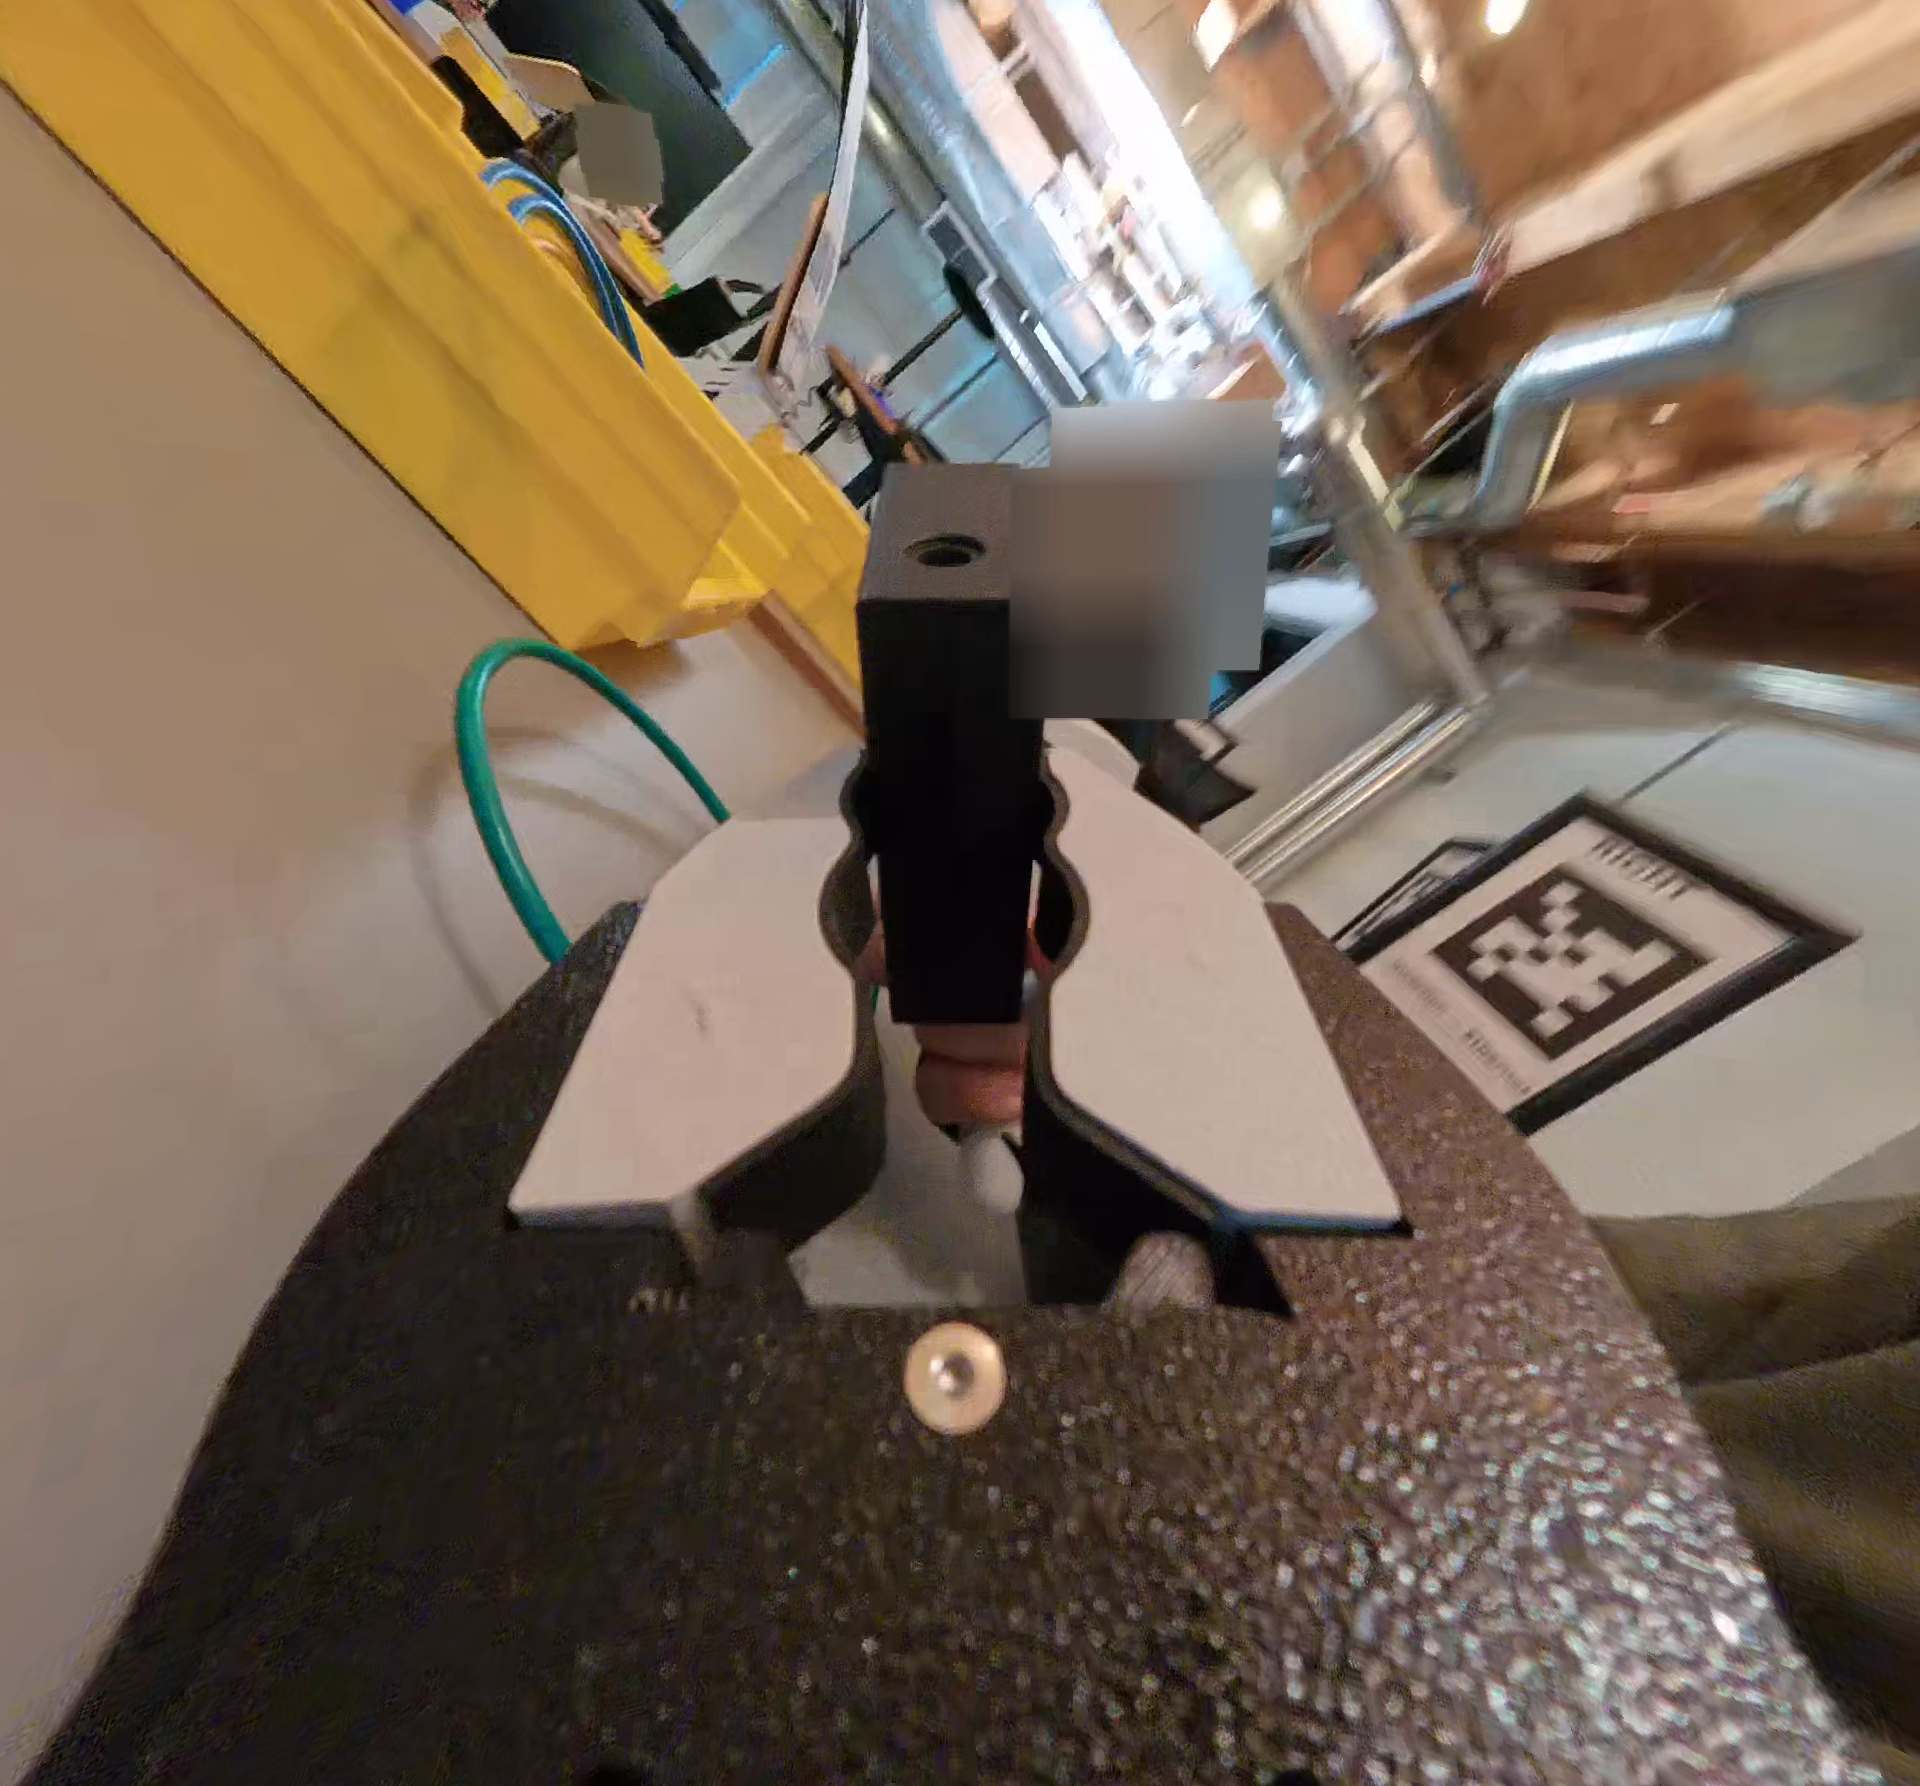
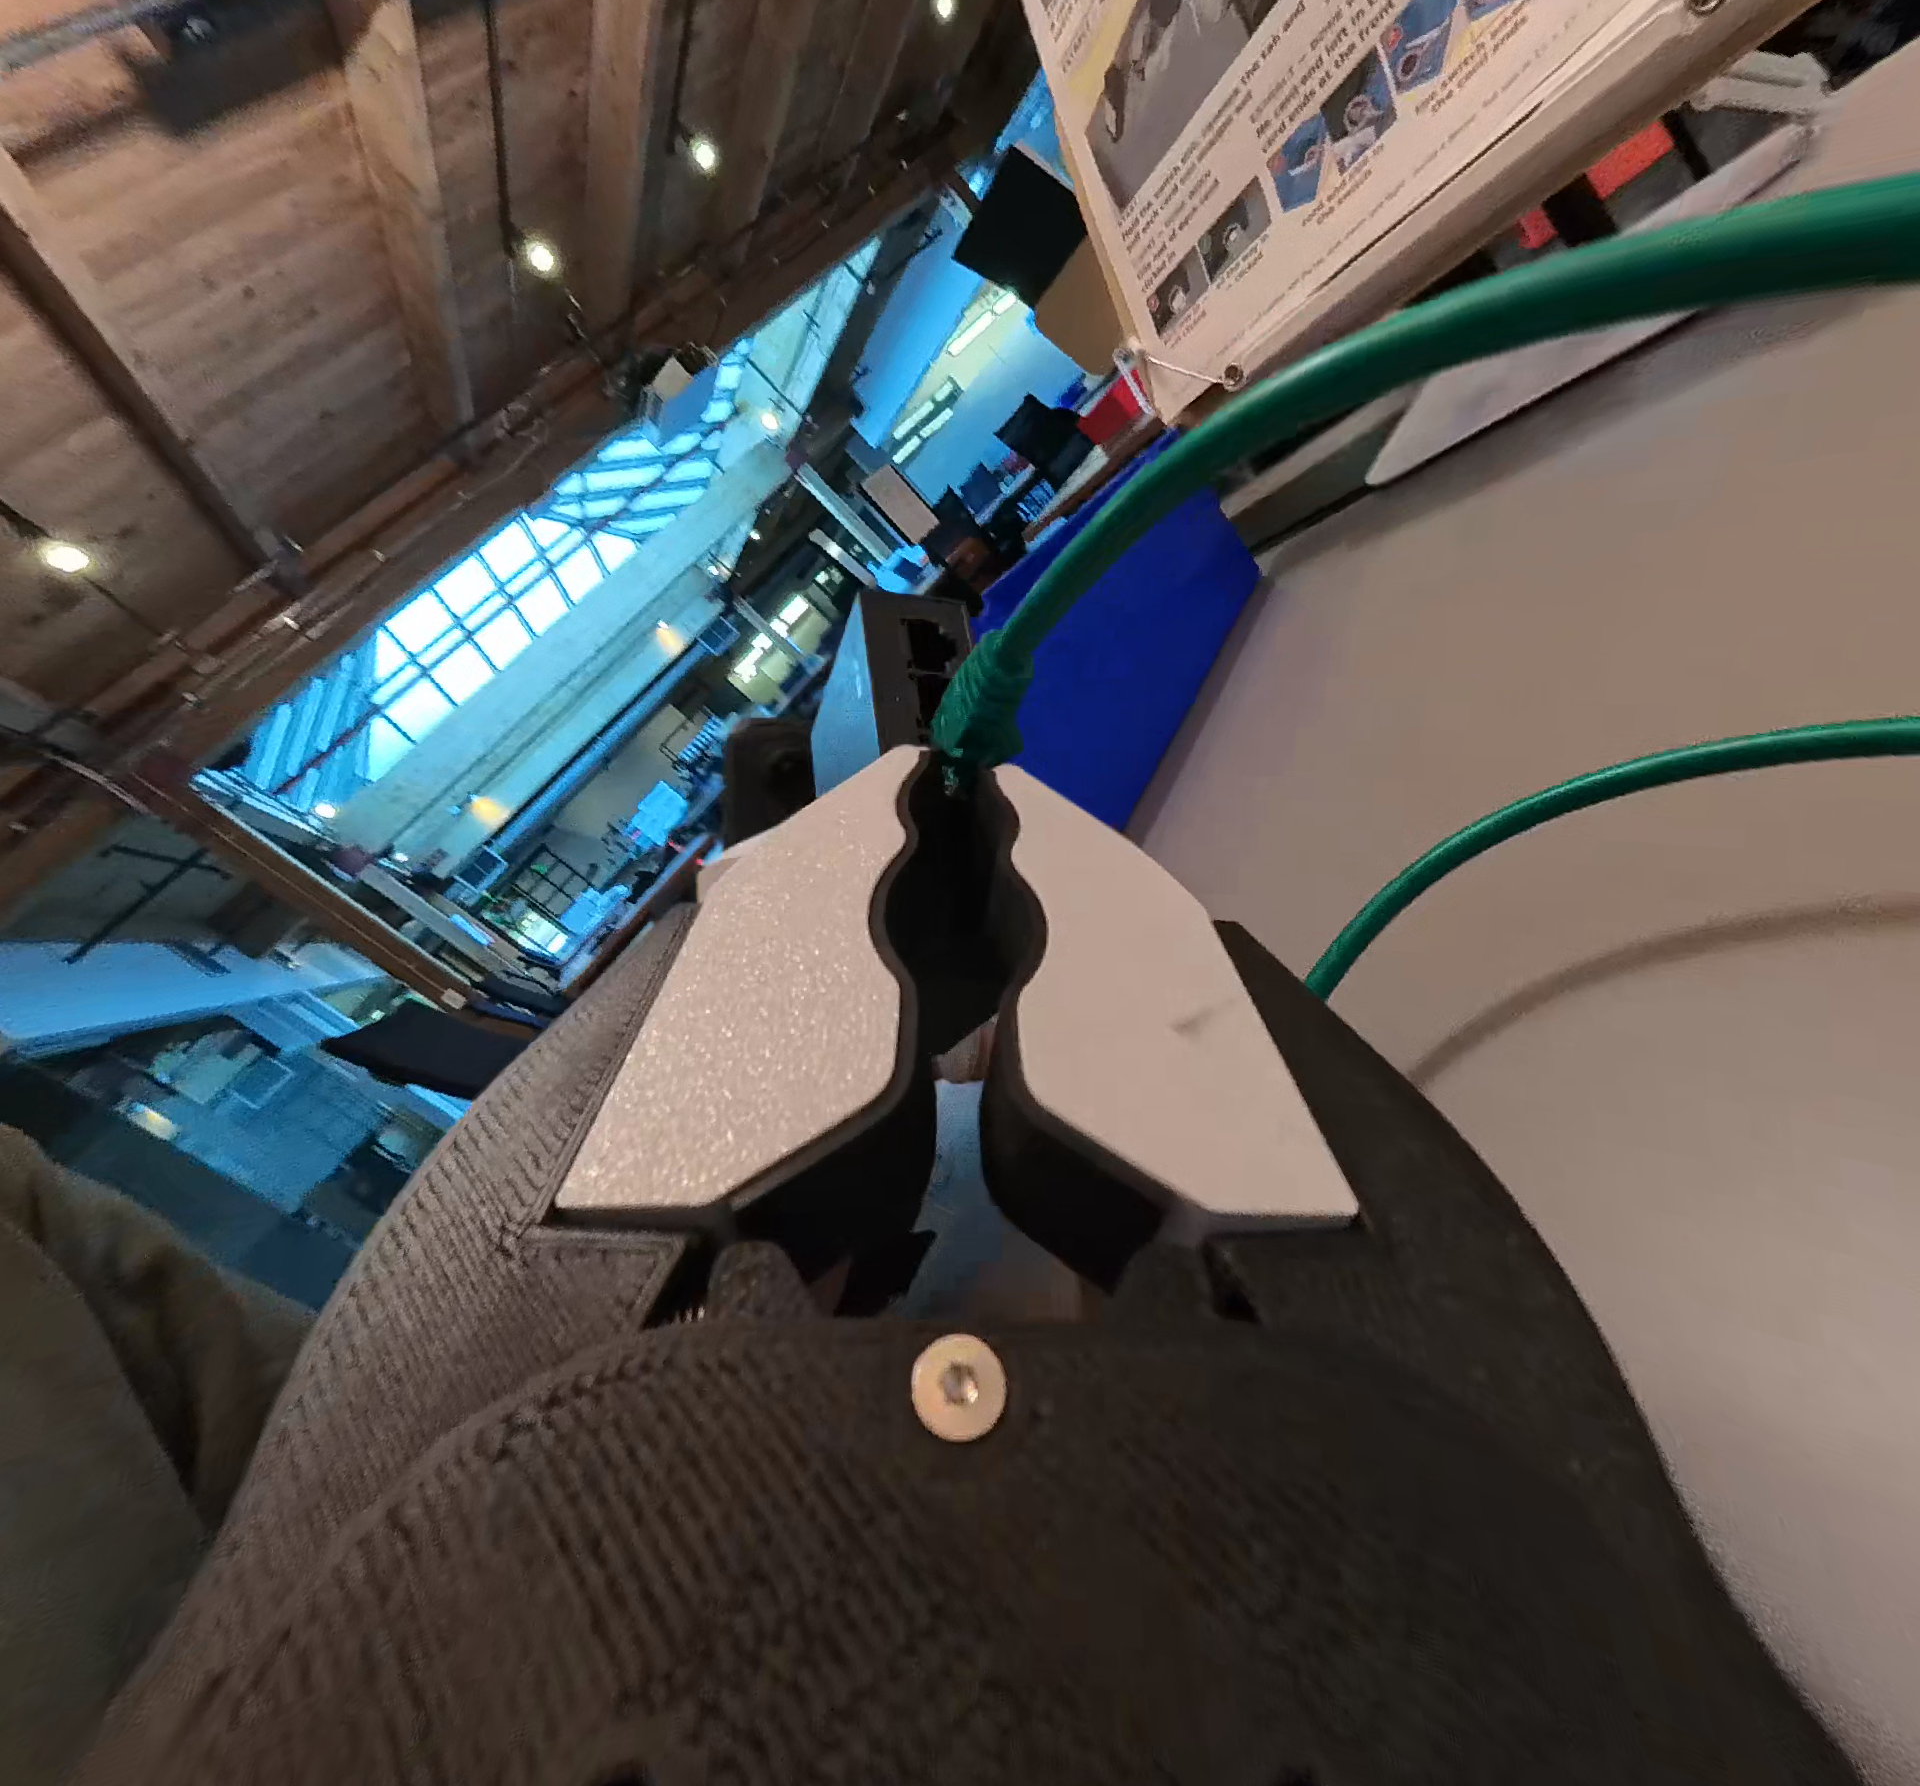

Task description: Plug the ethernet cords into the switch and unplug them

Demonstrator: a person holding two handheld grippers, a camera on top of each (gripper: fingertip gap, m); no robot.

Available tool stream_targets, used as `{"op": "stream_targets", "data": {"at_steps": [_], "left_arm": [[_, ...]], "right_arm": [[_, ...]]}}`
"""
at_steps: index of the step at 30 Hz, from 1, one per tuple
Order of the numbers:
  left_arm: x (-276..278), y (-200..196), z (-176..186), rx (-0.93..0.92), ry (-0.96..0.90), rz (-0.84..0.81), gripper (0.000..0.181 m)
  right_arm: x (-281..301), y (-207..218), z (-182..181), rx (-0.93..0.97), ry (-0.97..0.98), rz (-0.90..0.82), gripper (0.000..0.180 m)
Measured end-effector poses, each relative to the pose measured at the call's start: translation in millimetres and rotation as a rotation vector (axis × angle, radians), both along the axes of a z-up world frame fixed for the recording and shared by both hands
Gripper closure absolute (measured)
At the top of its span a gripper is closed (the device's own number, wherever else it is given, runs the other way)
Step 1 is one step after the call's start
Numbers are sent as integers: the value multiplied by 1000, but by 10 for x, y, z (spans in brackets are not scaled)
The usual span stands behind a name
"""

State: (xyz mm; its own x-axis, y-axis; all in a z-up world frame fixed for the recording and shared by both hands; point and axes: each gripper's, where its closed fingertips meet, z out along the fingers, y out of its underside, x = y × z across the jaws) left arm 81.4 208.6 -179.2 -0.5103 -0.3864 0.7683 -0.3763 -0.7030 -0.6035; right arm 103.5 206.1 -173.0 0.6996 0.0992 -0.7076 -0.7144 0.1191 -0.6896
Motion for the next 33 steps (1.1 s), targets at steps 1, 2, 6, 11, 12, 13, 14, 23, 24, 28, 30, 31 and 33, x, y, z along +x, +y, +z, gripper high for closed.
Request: {"op": "stream_targets", "data": {"at_steps": [1,2,6,11,12,13,14,23,24,28,30,31,33], "left_arm": [[-19,-29,18,-35,2,-40,154],[-36,-19,41,-113,0,-70,154],[-64,0,36,-154,-10,-104,154],[-39,-4,-25,-194,18,-119,153],[-36,-6,-41,-203,24,-124,154],[-32,-7,-57,-208,30,-125,154],[-29,-9,-71,-206,35,-124,154],[-25,21,-119,-186,46,-120,154],[-25,26,-119,-194,46,-121,154],[-30,14,-118,-196,48,-128,154],[-35,19,-125,-183,53,-129,154],[-36,28,-125,-184,53,-127,154],[-40,31,-126,-182,53,-130,154]], "right_arm": [[-10,-17,30,24,1,2,170],[-41,-20,58,40,0,23,171],[-63,2,73,29,26,40,172],[-34,-8,13,49,73,15,172],[-31,-12,-2,50,80,13,171],[-29,-16,-16,50,87,11,170],[-21,-19,-32,50,92,5,170],[-46,4,-35,95,154,31,153],[-56,8,-31,91,154,36,153],[-50,6,-50,86,148,21,163],[-56,7,-54,96,163,30,161],[-53,10,-62,91,170,28,156],[-68,7,-55,85,154,29,153]]}}
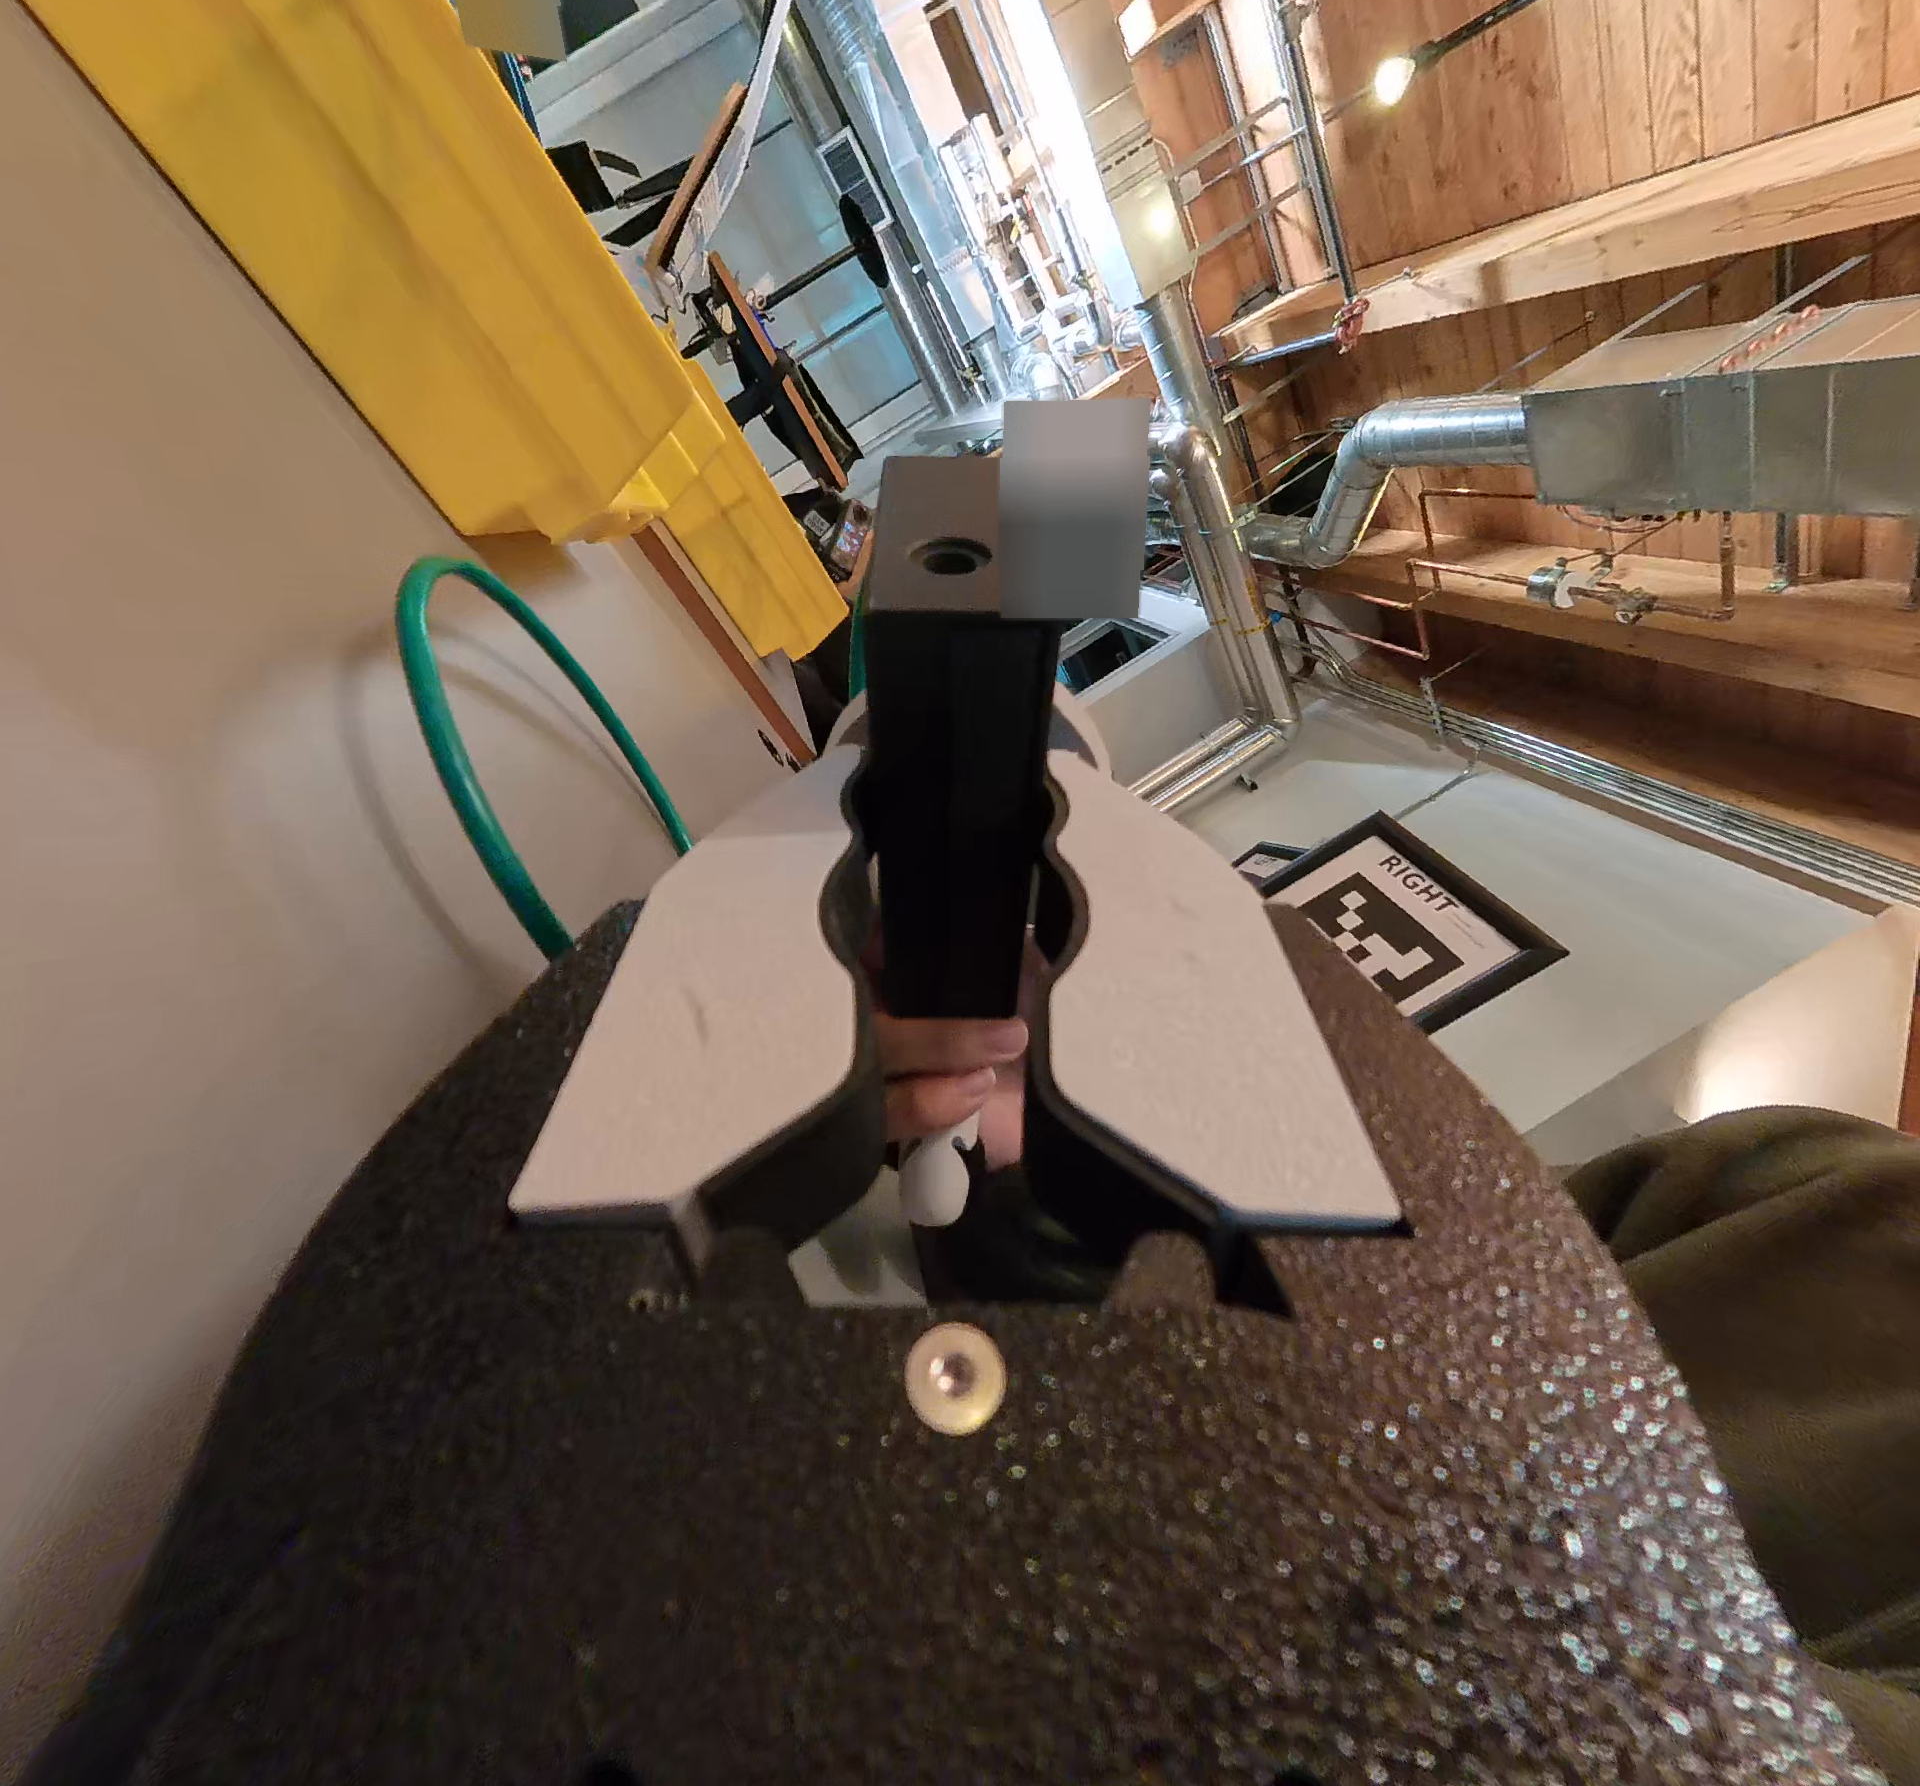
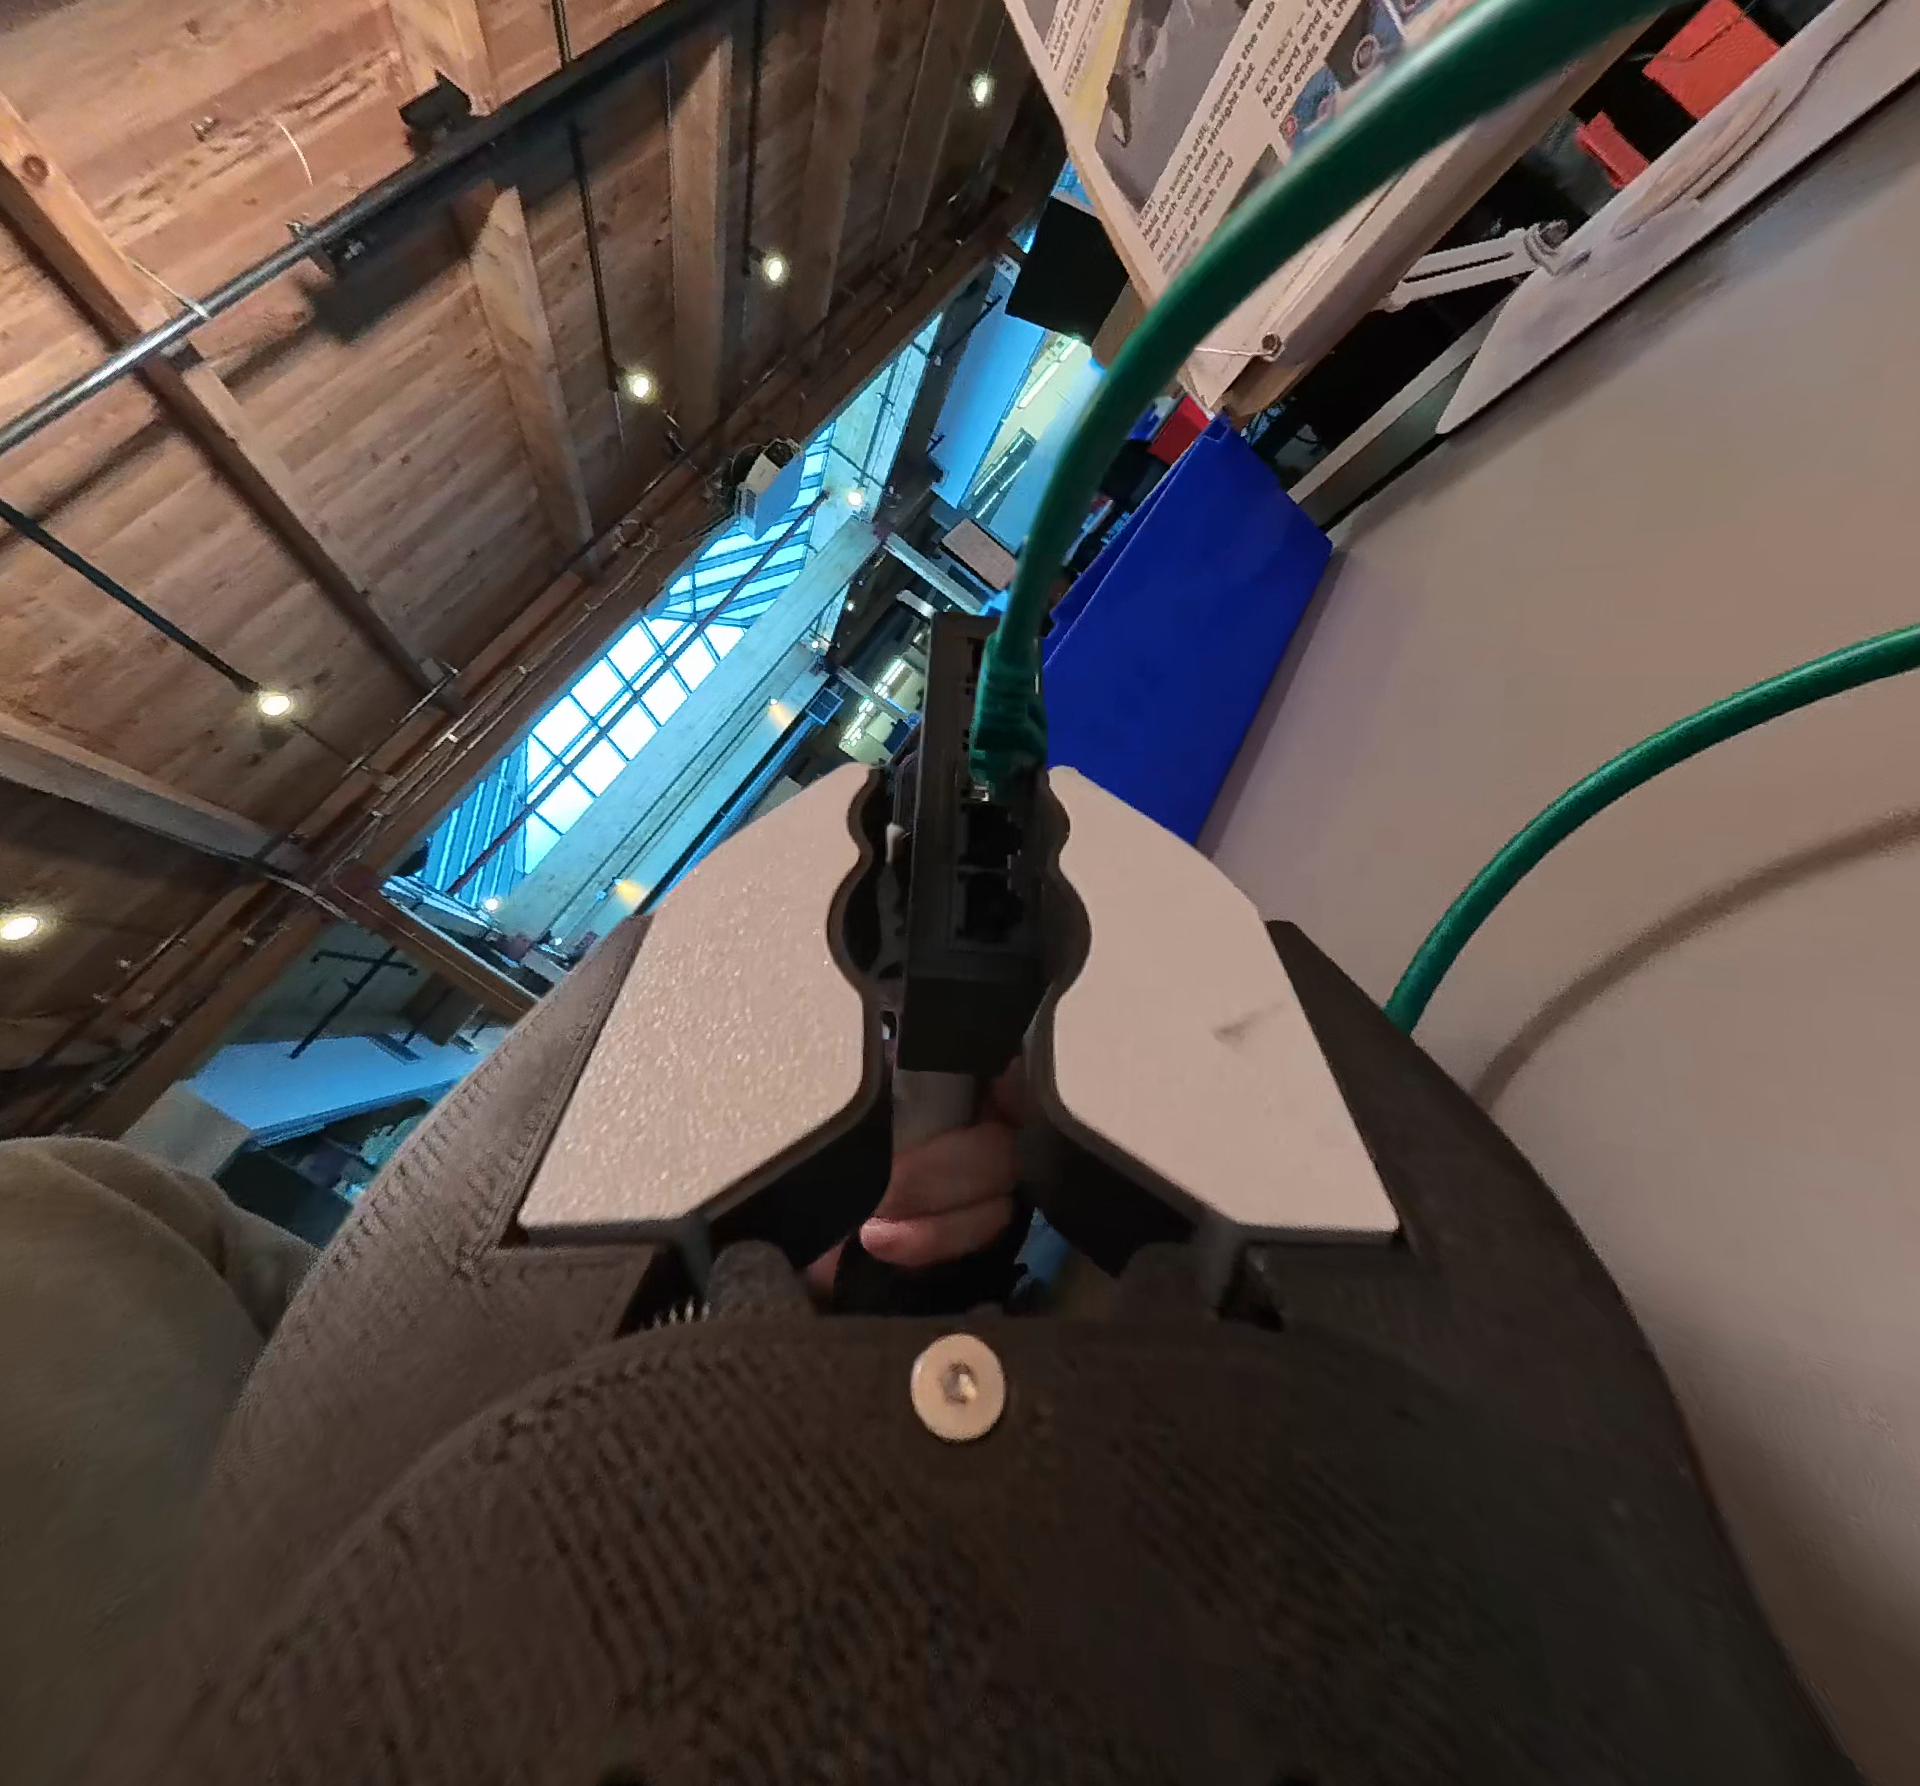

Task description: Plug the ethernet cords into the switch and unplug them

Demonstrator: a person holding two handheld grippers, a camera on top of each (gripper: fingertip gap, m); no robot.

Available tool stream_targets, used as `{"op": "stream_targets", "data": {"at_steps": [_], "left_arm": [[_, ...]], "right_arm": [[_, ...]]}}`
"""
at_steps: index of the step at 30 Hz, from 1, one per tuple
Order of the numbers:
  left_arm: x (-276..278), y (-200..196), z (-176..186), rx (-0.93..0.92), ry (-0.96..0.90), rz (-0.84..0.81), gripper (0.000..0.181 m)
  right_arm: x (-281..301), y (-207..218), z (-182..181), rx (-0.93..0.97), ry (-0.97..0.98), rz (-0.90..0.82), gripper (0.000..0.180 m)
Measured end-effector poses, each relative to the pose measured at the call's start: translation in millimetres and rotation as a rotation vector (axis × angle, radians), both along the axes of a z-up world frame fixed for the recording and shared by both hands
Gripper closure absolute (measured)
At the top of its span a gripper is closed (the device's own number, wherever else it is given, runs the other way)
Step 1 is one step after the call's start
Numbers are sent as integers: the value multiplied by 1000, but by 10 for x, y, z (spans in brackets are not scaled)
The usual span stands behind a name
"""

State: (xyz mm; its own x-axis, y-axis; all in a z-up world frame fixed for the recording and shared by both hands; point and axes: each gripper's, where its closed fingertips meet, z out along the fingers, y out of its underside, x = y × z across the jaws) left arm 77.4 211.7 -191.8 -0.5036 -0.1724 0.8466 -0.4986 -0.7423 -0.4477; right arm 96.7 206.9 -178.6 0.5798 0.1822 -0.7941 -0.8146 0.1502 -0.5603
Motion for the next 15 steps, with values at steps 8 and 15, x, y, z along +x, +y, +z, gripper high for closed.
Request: {"op": "stream_targets", "data": {"at_steps": [8,15], "left_arm": [[-13,-7,51,-28,-20,-8,154],[-17,-115,30,8,-16,-45,154]], "right_arm": [[28,-83,-51,-16,12,-17,137],[24,-24,33,32,39,-20,155]]}}
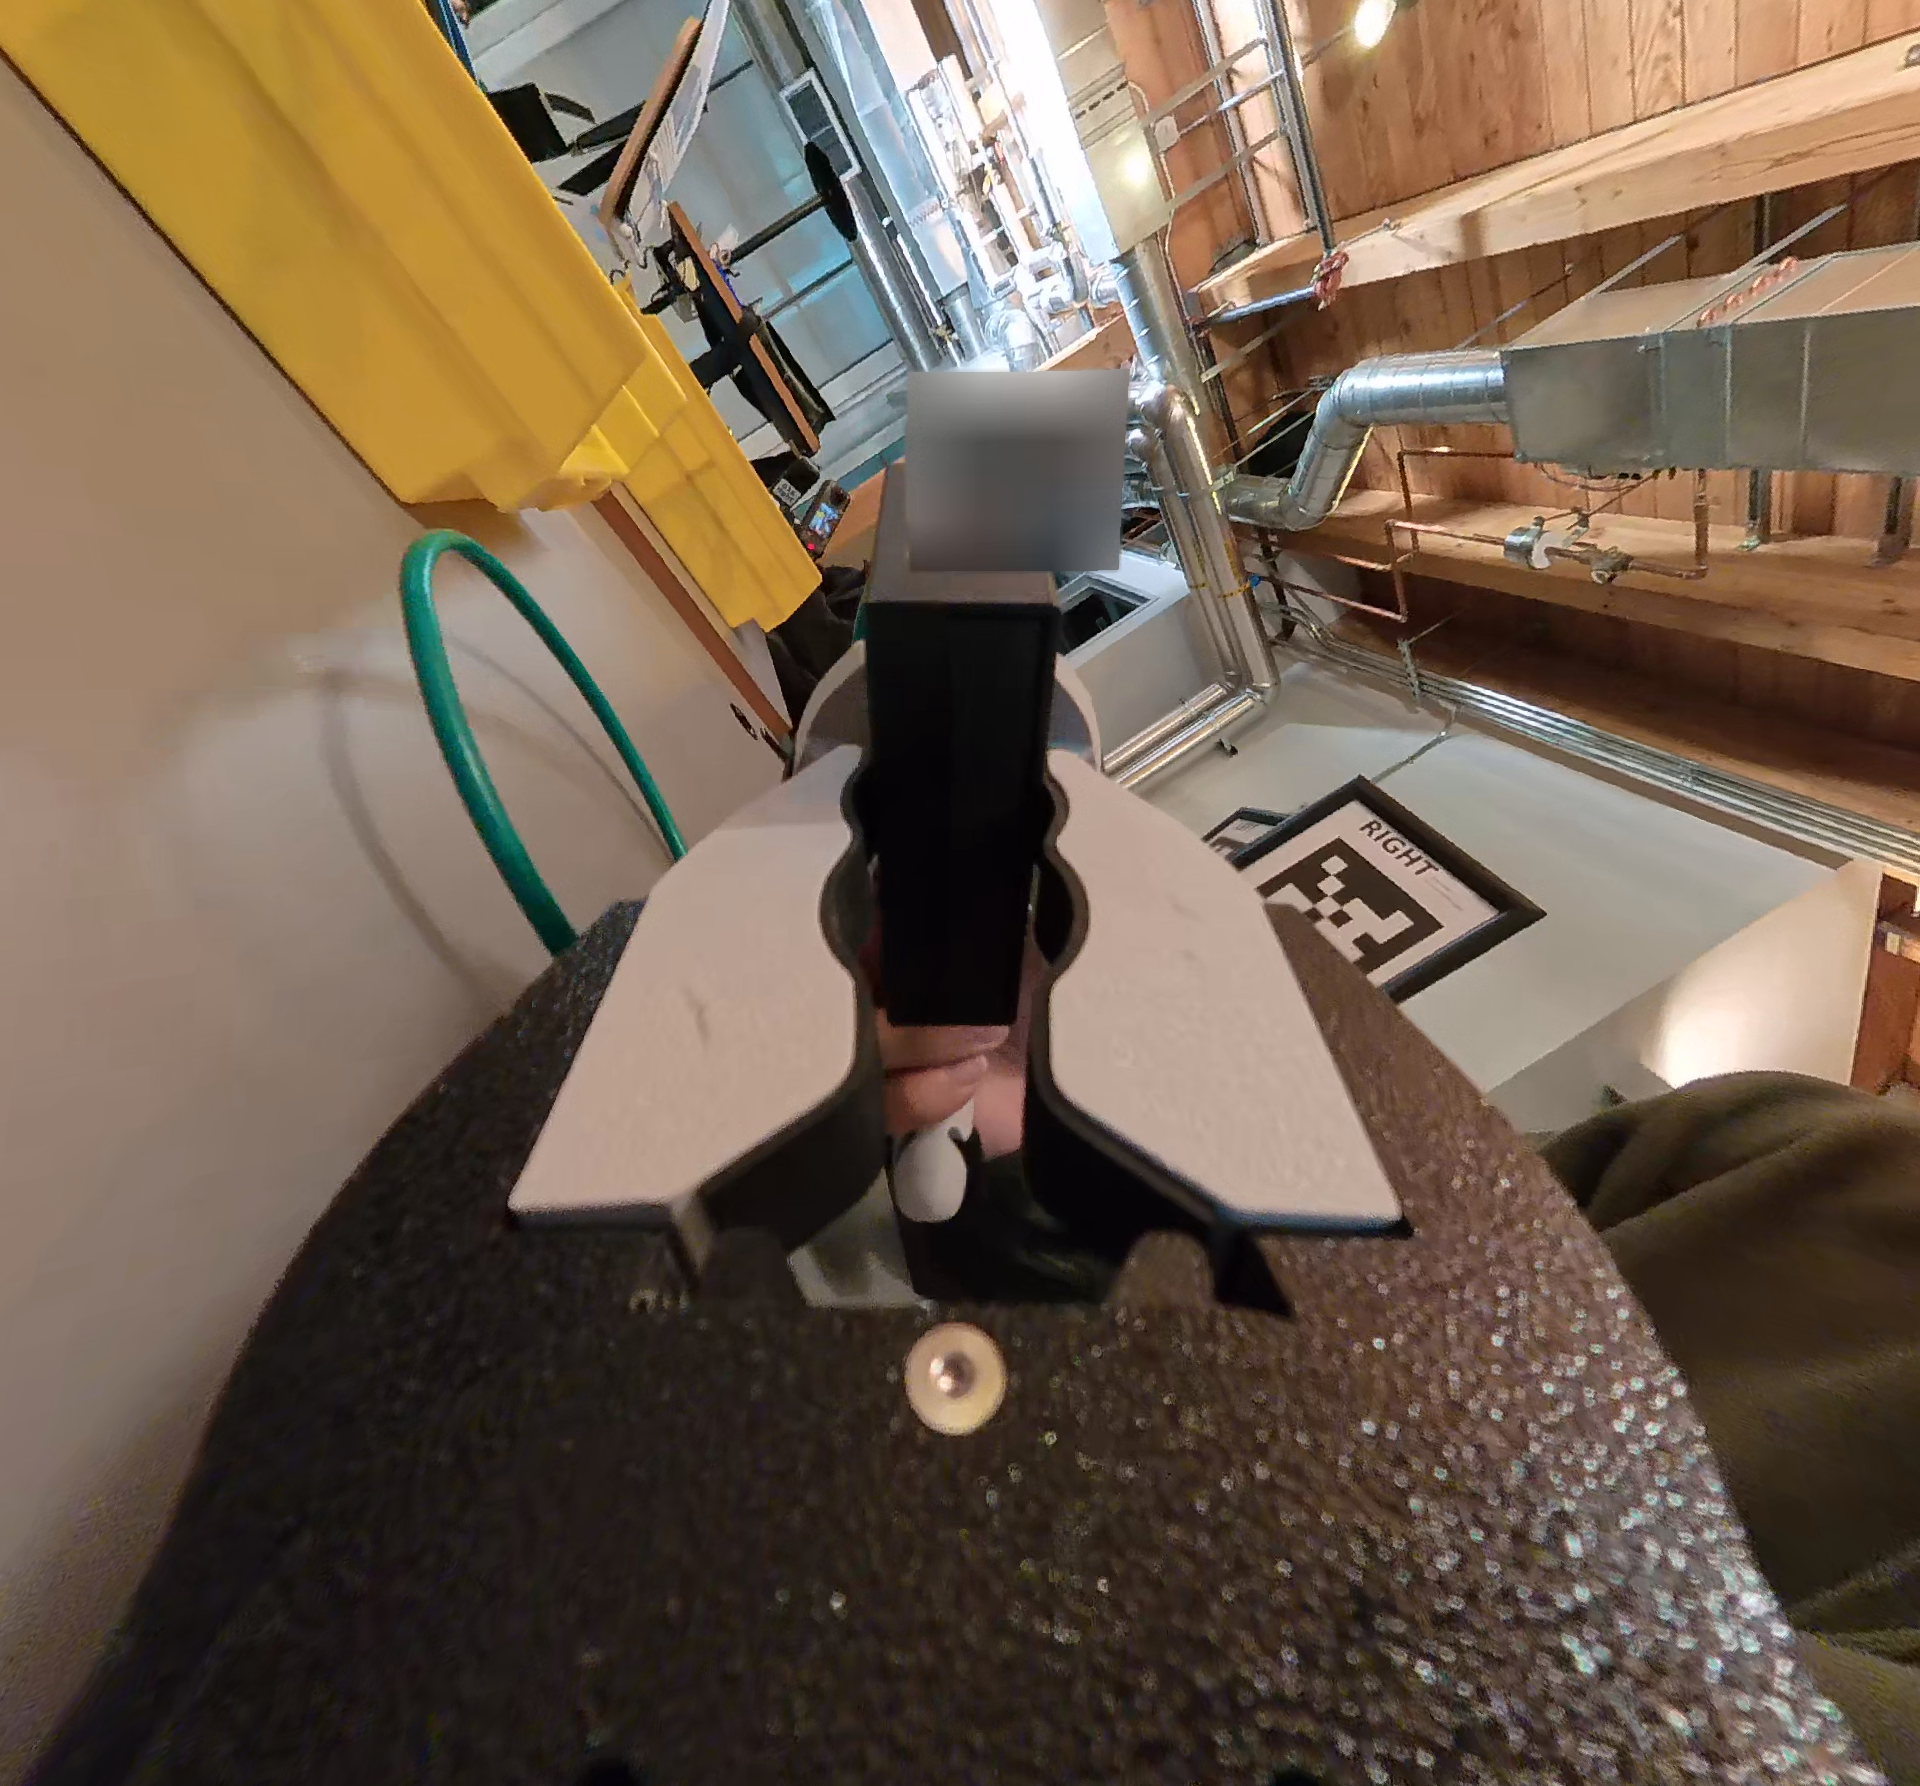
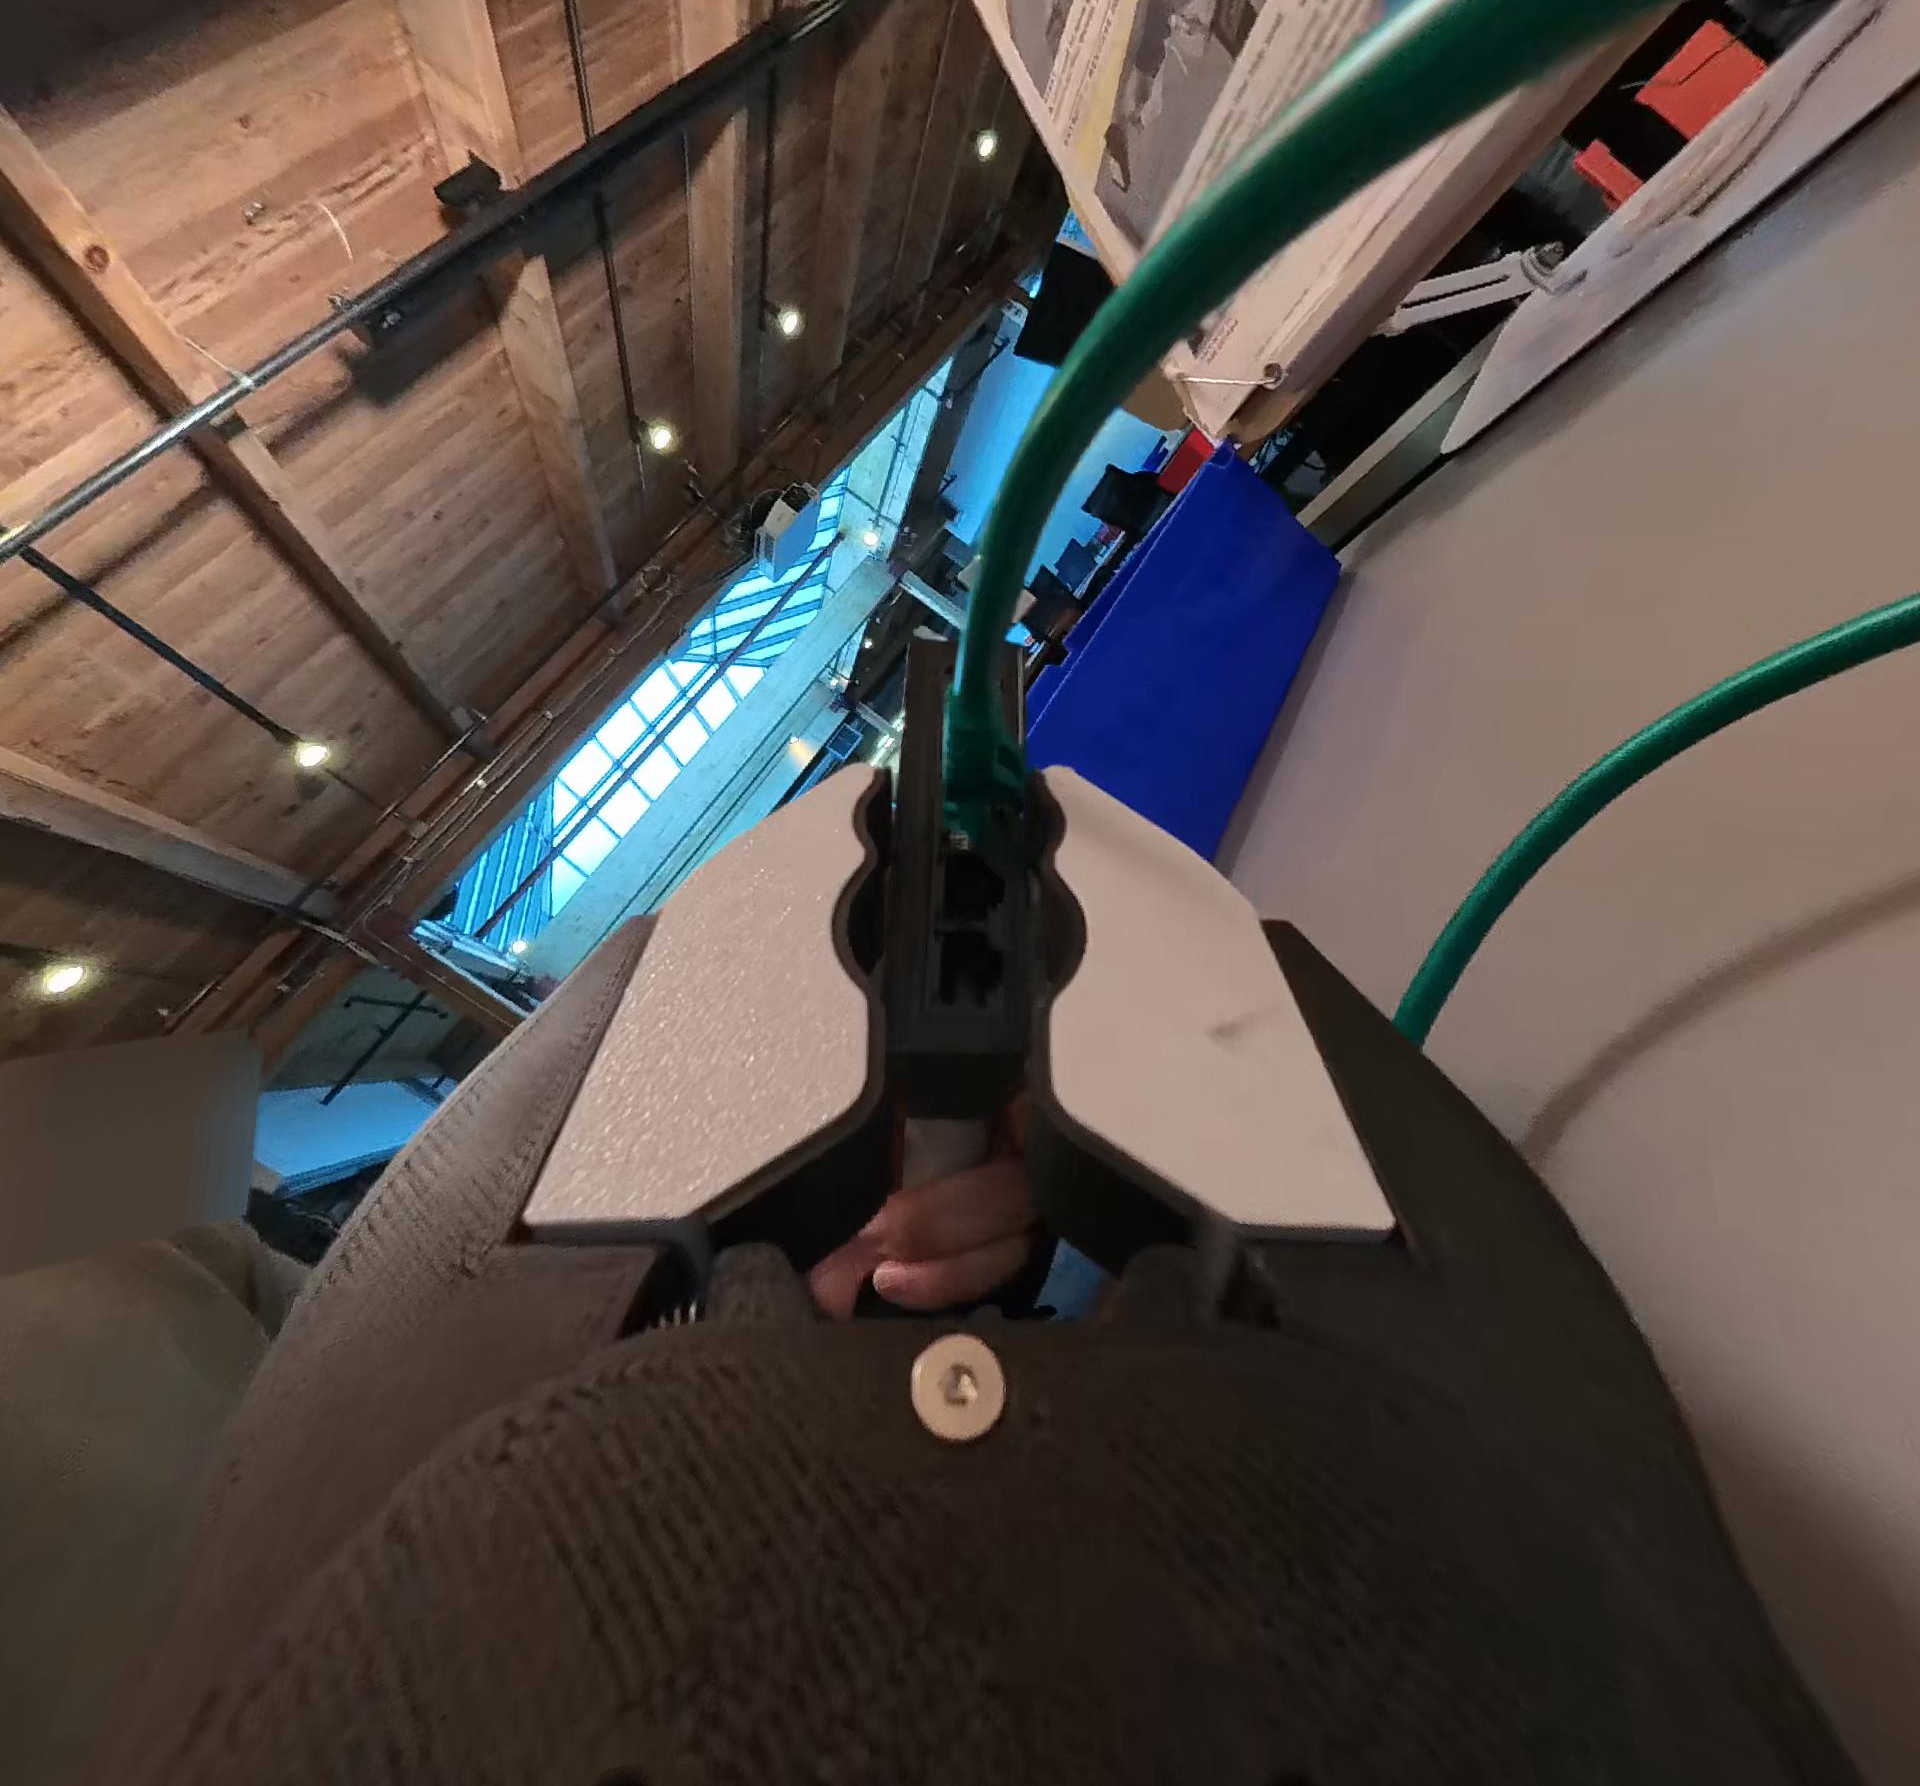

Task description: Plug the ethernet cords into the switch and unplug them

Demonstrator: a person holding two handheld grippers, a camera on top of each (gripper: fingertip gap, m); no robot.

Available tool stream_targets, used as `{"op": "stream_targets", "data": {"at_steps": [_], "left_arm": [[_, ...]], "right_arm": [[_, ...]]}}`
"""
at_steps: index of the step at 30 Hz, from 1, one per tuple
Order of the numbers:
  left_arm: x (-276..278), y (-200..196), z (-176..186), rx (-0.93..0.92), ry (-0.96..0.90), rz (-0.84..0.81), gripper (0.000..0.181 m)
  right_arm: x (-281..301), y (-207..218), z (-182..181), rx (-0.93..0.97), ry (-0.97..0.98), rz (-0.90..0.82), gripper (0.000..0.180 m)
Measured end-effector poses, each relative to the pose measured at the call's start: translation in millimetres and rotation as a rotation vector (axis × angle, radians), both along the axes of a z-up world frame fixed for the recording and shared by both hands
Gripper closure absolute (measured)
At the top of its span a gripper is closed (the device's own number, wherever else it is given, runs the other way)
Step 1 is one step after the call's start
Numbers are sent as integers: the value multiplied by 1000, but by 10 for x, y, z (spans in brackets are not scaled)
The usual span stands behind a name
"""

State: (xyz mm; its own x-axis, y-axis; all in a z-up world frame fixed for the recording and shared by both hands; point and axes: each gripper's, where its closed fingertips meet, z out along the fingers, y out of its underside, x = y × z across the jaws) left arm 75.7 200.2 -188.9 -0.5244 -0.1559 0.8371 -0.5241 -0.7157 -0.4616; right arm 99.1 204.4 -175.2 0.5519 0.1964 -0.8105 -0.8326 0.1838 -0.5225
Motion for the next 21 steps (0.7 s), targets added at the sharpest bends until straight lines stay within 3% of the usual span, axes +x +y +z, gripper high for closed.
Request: {"op": "stream_targets", "data": {"at_steps": [21], "left_arm": [[65,35,-13,-65,29,62,154]], "right_arm": [[96,4,-67,30,87,-107,166]]}}
